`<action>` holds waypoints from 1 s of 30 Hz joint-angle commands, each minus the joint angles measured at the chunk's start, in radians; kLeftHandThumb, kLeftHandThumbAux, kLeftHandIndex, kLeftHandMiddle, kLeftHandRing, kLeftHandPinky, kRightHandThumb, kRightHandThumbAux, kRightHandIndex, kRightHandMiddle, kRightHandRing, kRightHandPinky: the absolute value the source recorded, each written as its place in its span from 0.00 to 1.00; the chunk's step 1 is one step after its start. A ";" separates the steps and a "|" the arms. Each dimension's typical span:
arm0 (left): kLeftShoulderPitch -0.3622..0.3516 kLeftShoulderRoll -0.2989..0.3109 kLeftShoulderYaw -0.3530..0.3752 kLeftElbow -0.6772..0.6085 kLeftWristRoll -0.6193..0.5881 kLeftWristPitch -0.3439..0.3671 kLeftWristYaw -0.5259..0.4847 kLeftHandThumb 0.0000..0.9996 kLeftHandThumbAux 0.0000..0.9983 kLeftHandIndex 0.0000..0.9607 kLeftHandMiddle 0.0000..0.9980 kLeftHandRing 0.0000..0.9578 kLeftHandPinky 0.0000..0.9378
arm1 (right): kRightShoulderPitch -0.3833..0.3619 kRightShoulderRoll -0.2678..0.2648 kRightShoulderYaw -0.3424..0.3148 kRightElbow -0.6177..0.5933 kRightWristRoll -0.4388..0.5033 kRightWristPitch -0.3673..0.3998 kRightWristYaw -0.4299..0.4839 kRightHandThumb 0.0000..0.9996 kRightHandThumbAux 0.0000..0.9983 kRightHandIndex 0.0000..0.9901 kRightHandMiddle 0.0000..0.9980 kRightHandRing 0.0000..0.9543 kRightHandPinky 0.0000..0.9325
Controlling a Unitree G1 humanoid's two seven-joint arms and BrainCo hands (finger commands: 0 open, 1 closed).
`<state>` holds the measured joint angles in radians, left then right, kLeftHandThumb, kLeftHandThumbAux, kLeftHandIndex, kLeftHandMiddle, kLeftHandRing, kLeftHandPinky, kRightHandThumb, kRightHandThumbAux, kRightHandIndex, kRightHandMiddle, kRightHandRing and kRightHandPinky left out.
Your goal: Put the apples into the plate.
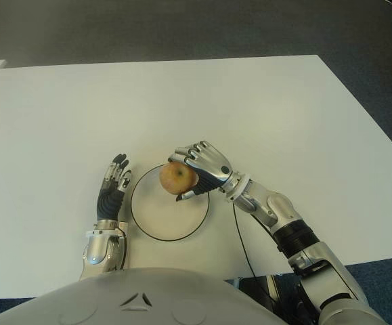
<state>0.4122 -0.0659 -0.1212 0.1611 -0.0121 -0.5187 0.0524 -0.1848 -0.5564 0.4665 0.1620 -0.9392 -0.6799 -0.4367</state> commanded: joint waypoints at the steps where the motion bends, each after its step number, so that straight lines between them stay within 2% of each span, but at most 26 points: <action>1: 0.026 -0.029 -0.003 -0.003 0.003 0.046 0.013 0.00 0.53 0.00 0.00 0.00 0.00 | -0.004 -0.006 -0.011 0.014 0.019 -0.021 0.018 0.78 0.69 0.42 0.46 0.44 0.36; 4: 0.031 -0.035 -0.005 -0.014 -0.004 0.051 0.012 0.00 0.54 0.01 0.00 0.00 0.00 | -0.011 -0.013 -0.012 0.025 0.014 -0.029 0.029 0.72 0.70 0.42 0.40 0.37 0.29; 6: 0.033 -0.040 -0.006 -0.017 -0.011 0.052 0.011 0.00 0.55 0.01 0.00 0.00 0.00 | -0.014 -0.015 -0.014 0.028 0.011 -0.029 0.036 0.57 0.60 0.36 0.37 0.34 0.28; 8: 0.034 -0.043 -0.007 -0.022 -0.014 0.055 0.011 0.00 0.56 0.01 0.01 0.00 0.00 | -0.016 -0.015 -0.015 0.030 0.009 -0.028 0.044 0.45 0.54 0.31 0.33 0.30 0.27; 11: 0.036 -0.046 -0.010 -0.028 -0.013 0.060 0.016 0.00 0.56 0.02 0.01 0.00 0.00 | -0.018 -0.016 -0.017 0.033 0.009 -0.027 0.053 0.38 0.51 0.29 0.30 0.28 0.25; 17: 0.034 -0.052 -0.012 -0.030 -0.014 0.064 0.027 0.00 0.57 0.02 0.01 0.00 0.00 | -0.020 -0.011 -0.025 0.038 0.018 -0.021 0.074 0.32 0.50 0.28 0.27 0.24 0.22; 24: 0.030 -0.053 -0.016 -0.023 -0.023 0.059 0.024 0.00 0.57 0.02 0.01 0.00 0.00 | -0.023 -0.003 -0.032 0.048 0.017 -0.015 0.069 0.32 0.49 0.28 0.26 0.22 0.21; 30: 0.026 -0.053 -0.020 -0.018 -0.024 0.052 0.024 0.00 0.57 0.02 0.01 0.00 0.00 | -0.026 0.006 -0.040 0.057 0.016 -0.006 0.065 0.35 0.46 0.24 0.17 0.11 0.09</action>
<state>0.4279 -0.0666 -0.1299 0.1229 -0.0298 -0.4813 0.0672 -0.2041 -0.5600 0.4324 0.2037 -0.9321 -0.6956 -0.3722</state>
